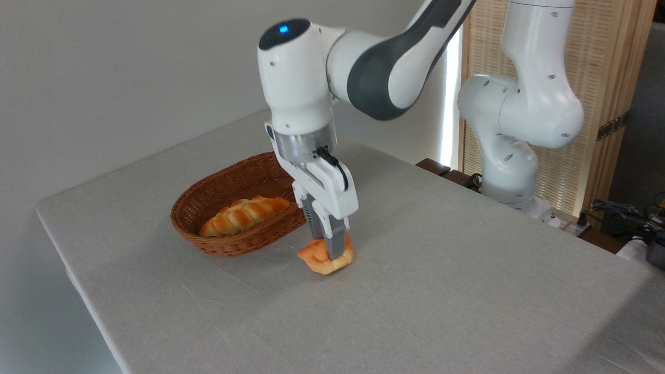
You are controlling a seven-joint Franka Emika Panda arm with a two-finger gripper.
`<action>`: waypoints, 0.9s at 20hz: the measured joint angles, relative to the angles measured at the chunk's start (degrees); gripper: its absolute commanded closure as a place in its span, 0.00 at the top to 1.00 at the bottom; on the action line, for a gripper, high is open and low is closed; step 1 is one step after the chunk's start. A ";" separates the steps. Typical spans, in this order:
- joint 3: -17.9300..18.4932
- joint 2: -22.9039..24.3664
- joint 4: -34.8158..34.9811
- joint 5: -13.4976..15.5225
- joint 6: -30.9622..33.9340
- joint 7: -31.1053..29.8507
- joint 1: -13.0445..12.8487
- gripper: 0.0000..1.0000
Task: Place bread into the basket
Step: 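Lift the orange bun and carry it over the basket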
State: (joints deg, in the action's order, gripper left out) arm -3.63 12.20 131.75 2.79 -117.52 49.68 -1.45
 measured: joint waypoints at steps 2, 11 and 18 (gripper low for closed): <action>0.09 -0.04 -3.16 0.00 2.88 0.00 0.02 0.34; -1.86 -1.16 -19.75 2.82 17.20 -2.52 -0.04 0.37; -17.00 -2.44 -20.10 3.83 18.04 -15.58 -0.59 0.65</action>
State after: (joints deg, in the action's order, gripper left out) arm -20.62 9.76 111.65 6.61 -99.48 34.10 -2.04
